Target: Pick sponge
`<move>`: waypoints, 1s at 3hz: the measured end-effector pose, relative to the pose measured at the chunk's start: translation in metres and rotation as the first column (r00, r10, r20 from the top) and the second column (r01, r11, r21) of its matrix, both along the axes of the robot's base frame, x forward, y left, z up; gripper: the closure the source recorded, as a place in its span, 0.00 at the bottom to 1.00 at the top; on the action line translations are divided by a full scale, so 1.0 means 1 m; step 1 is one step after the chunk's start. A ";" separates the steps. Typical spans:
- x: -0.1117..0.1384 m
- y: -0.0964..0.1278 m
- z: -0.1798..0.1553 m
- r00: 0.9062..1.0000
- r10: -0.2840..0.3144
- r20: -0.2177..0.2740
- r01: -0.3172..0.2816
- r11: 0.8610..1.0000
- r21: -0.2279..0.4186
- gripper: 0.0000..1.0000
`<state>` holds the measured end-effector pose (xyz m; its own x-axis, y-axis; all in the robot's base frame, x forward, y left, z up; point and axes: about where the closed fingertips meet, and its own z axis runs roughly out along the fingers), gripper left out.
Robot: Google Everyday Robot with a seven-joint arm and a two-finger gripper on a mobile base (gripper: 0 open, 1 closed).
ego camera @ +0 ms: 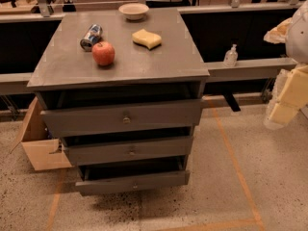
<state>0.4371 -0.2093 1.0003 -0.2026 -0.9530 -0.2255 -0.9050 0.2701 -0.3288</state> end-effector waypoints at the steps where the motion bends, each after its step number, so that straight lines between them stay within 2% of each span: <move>1: 0.000 0.000 0.000 1.000 0.000 0.000 0.000 1.000 0.000 0.00; 2: 0.020 0.000 0.006 0.998 -0.019 0.065 0.015 0.997 0.070 0.00; 3: 0.073 -0.001 0.020 0.980 -0.085 0.180 0.030 0.958 0.286 0.00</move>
Offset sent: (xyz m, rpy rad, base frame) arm 0.0763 -0.0037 0.0246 0.2614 -0.2297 -0.0636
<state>0.5097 -0.2104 1.0201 -0.1831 -0.8337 -0.5211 -0.8137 0.4259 -0.3956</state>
